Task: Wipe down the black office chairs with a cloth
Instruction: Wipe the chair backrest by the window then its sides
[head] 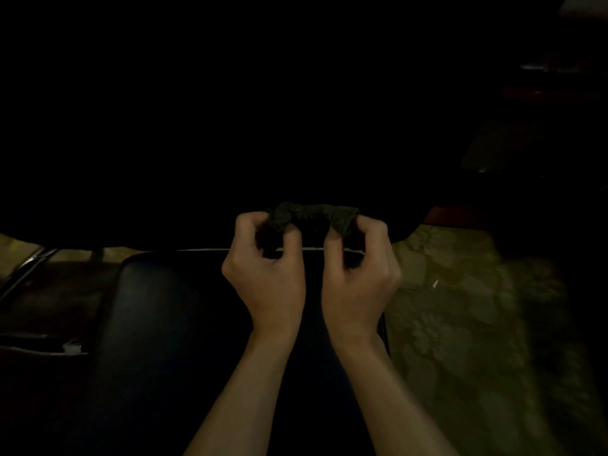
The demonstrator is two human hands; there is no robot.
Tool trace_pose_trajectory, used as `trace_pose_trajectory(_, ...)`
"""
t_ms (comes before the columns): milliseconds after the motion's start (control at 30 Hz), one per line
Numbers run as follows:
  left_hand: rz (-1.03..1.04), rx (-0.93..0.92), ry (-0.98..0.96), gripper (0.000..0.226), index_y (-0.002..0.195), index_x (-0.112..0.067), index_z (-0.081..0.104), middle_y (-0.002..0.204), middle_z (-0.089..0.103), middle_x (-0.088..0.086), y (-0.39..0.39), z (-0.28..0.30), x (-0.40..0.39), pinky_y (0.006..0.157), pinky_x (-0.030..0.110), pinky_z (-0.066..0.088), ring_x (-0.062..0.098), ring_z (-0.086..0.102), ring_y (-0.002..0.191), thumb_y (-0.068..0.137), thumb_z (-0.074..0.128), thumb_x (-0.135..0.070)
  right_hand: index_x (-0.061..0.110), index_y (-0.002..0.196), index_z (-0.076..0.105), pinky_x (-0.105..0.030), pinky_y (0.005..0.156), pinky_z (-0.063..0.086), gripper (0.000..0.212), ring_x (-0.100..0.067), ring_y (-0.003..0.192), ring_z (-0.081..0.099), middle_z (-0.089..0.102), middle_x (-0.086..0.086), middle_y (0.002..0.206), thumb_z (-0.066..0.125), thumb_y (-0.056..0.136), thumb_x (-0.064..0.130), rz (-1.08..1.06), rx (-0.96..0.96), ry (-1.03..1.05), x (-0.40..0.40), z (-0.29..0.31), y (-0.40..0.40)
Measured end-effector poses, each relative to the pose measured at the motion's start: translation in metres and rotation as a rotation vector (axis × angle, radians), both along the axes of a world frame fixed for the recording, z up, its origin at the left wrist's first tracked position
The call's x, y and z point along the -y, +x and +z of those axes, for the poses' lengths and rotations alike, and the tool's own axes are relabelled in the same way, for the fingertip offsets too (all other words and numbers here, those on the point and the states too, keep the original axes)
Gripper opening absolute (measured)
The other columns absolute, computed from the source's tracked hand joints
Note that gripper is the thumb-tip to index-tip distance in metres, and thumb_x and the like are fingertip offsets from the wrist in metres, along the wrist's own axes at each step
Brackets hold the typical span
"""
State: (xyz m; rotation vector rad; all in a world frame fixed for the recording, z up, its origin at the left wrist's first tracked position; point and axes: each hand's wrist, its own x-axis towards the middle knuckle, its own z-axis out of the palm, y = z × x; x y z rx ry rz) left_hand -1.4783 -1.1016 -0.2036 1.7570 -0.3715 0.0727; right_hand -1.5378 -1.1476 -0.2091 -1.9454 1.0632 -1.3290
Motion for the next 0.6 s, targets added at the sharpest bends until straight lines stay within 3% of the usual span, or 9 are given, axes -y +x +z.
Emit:
trace_pose_trajectory(167,0.023,0.052,-0.065,0.02,0.088,-0.021,0.057,0.079,0.062,-0.013,0.004,-0.011,-0.002,0.066,0.012,0.045,0.0,0.061,0.073,0.084,0.067,-0.005,0.0,0.096,0.063,-0.008,0.068,0.043,0.013,-0.008,0.075,0.061,0.065,-0.005,0.083,0.063,0.088,0.01,0.05,0.082,-0.029,0.003,-0.008,0.0)
trace_pose_trajectory(267,0.009,0.095,-0.103,0.031,0.083,-0.034,0.051,0.075,0.06,-0.014,0.007,-0.016,-0.005,0.063,0.009,0.042,-0.002,0.059,0.068,0.084,0.067,-0.006,0.002,0.096,0.062,-0.011,0.065,0.045,0.011,-0.011,0.073,0.062,0.065,-0.004,0.082,0.065,0.088,0.009,0.065,0.122,-0.075,0.003,-0.014,0.001)
trace_pose_trajectory(433,-0.092,0.075,-0.131,0.013,0.089,-0.018,0.057,0.078,0.063,-0.01,0.008,-0.035,-0.021,0.065,0.011,0.044,0.0,0.061,0.073,0.086,0.067,-0.009,0.003,0.096,0.061,-0.021,0.064,0.048,0.009,-0.013,0.075,0.063,0.064,-0.002,0.083,0.064,0.09,0.009,0.051,0.164,-0.084,-0.002,-0.03,0.001)
trace_pose_trajectory(600,-0.105,0.021,-0.141,0.014,0.085,-0.019,0.059,0.076,0.065,-0.006,0.015,-0.047,-0.029,0.062,0.011,0.044,0.002,0.062,0.07,0.086,0.068,-0.008,0.005,0.097,0.061,-0.014,0.068,0.045,0.009,-0.008,0.077,0.06,0.062,0.003,0.084,0.065,0.089,0.008,0.047,0.227,-0.028,-0.012,-0.047,0.012)
